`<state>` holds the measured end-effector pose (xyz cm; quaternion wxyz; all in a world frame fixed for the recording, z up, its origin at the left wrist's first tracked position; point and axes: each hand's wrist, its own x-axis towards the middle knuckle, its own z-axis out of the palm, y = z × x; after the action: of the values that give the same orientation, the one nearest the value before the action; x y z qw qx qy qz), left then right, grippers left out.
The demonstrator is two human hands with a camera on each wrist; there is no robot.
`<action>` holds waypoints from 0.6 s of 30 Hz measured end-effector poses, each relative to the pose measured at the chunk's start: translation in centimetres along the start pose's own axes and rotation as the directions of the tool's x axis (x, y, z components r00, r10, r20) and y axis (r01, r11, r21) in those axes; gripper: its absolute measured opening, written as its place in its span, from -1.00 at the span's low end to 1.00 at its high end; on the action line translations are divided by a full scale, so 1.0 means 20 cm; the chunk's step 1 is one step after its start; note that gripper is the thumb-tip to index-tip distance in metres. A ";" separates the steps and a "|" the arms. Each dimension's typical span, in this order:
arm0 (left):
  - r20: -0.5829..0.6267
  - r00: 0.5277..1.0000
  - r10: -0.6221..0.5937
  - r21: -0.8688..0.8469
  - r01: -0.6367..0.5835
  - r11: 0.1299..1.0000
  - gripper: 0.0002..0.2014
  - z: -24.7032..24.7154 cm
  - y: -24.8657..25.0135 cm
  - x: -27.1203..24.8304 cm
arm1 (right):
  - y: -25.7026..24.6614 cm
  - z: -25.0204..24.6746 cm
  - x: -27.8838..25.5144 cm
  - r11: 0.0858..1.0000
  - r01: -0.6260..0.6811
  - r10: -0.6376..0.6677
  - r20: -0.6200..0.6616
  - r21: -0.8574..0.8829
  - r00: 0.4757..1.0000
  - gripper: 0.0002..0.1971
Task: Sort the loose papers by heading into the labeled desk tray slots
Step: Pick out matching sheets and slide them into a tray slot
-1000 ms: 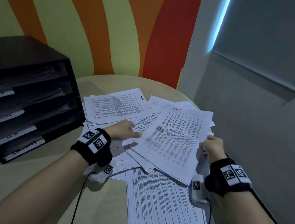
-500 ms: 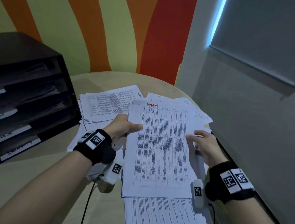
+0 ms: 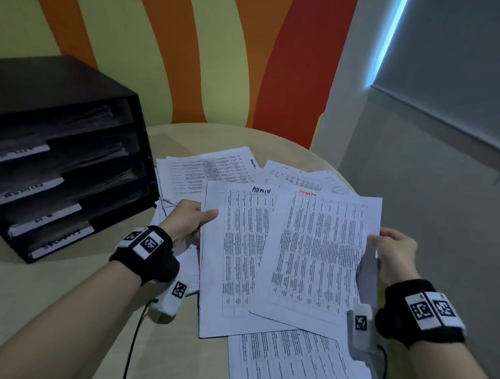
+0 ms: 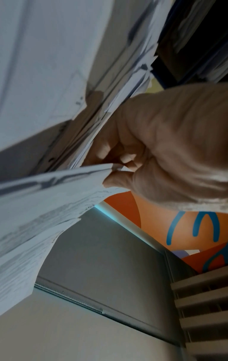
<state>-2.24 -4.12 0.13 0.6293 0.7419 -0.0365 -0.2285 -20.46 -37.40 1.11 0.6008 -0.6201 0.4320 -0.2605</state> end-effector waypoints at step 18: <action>0.059 0.985 0.164 -0.011 -0.164 0.986 -0.30 -0.05 0.03 -0.05 | -0.04 0.29 -0.18 0.996 -0.092 0.084 0.358 0.004 0.930 -0.63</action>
<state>-2.68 -2.88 1.07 0.6468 0.7274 -0.1153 -0.1980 -17.16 -31.52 1.81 0.6866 -0.6310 0.3404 -0.1207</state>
